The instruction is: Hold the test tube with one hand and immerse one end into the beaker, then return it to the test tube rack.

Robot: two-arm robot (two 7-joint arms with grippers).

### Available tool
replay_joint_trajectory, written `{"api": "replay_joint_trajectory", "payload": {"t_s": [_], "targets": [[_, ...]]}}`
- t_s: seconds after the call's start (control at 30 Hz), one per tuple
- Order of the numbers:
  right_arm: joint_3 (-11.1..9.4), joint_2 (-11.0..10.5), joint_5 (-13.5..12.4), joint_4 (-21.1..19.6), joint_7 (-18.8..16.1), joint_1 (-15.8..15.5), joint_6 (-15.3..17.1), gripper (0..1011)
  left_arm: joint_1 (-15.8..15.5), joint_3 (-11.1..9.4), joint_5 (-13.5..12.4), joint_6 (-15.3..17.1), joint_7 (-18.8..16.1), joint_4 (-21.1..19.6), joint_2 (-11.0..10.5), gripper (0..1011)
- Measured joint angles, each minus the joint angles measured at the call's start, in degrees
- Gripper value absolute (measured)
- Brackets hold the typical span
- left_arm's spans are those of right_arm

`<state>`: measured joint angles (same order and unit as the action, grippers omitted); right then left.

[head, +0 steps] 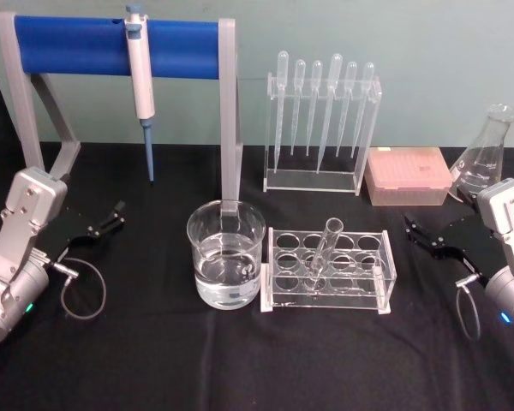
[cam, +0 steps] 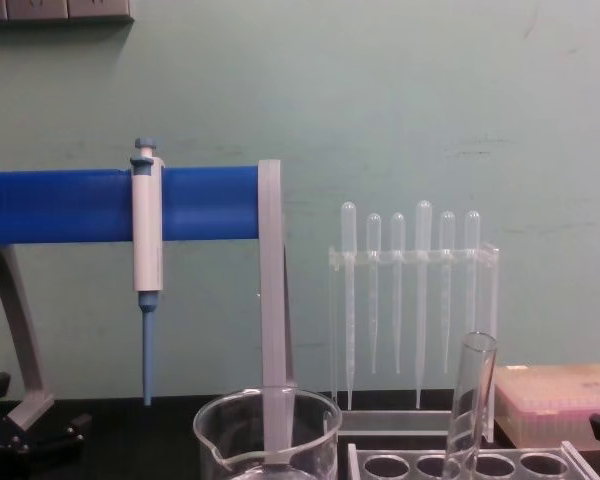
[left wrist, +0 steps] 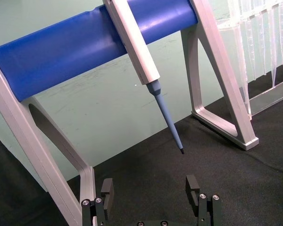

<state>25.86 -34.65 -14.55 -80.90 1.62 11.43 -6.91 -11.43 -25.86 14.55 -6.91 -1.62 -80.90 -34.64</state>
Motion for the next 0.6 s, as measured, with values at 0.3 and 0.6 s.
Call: {"api": "replay_joint_trajectory", "payload": {"t_s": [0.3,0.6], "targets": [[0.0,0.0,0.0,0.0,0.0,0.0,0.0,1004,0.0,0.0,0.0,0.0,0.0,0.0,0.0,1000],[0.0,0.0,0.0,0.0,0.0,0.0,0.0,1004,0.0,0.0,0.0,0.0,0.0,0.0,0.0,1000]]}}
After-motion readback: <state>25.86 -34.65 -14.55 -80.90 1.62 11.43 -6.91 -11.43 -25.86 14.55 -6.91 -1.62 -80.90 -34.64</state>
